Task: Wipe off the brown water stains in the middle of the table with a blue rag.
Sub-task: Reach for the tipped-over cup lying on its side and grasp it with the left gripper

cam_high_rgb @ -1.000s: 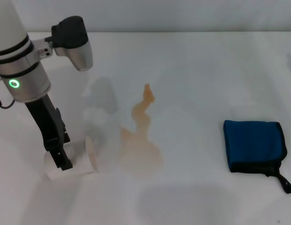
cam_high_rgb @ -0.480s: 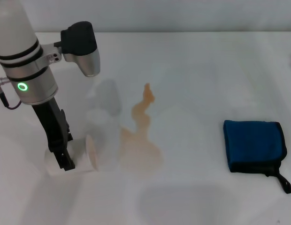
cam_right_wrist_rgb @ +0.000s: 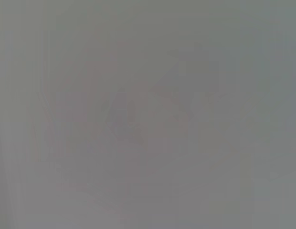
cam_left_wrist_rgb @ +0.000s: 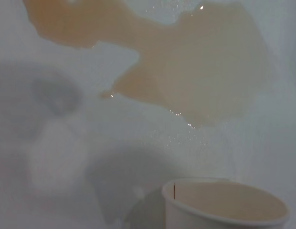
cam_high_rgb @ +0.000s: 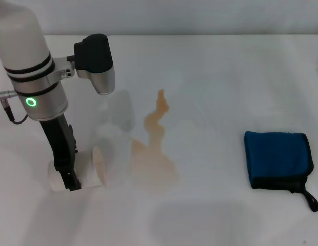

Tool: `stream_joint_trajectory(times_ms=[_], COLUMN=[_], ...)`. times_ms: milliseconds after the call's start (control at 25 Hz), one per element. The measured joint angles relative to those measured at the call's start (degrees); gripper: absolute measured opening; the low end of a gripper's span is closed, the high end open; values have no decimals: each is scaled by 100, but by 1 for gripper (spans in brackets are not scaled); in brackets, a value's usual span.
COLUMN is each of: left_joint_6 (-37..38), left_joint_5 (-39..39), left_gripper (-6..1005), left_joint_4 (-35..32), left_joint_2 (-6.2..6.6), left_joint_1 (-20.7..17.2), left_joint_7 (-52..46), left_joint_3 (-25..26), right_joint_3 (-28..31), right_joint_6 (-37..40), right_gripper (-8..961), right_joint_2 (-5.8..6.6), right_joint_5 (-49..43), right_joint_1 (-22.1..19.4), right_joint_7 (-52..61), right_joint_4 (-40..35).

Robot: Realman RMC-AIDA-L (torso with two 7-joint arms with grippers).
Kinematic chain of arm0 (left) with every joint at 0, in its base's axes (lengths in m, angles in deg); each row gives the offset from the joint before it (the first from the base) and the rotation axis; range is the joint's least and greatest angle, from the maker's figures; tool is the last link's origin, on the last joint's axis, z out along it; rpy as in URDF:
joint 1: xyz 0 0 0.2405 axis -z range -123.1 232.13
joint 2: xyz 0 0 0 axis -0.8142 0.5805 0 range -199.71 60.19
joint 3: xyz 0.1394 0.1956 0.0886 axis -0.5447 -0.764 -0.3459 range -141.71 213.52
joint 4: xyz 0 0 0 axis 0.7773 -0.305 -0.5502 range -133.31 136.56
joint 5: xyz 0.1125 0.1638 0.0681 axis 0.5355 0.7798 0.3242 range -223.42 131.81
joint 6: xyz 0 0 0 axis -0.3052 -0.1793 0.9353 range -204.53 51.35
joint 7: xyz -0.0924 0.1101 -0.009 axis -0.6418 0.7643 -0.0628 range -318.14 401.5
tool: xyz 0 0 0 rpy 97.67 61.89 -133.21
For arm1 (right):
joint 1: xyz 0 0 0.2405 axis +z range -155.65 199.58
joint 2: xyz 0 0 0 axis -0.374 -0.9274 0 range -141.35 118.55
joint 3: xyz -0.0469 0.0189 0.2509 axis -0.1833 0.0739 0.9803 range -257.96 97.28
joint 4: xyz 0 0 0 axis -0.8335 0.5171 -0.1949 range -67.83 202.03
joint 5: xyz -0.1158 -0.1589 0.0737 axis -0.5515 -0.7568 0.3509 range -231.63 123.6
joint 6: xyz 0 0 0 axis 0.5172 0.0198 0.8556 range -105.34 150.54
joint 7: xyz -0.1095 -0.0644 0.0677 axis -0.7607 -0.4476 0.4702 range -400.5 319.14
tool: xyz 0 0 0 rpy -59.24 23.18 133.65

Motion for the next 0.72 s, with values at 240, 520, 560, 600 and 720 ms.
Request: stream_joint_trajectory(times_ms=[240,520,560,600,720], left_joint_6=[-80,-219,-226,-233,-260], left_joint_5=[119,389,399,394,336], left_gripper=[827,818,817,815,803], left_joint_4=[-107,-238,-254,-254,-228], left_joint_2=[0,2,6,11,21], left_joint_1=[-45,-67,-67,-67,-67], left_joint_7=[-30,-224,-244,-252,-290], left_joint_3=[0,0,0,0,5], right_joint_3=[33,33,33,33,33], right_joint_6=[1,-3,-4,-4,-4], right_gripper=[693,693,693,693,693], right_joint_2=[0,0,0,0,0], right_joint_5=[0,0,0,0,0], right_joint_1=[-4,-6,-5,-7,-10], right_joint_7=[0,0,0,0,0], right_joint_4=[0,-1,-1,0,3])
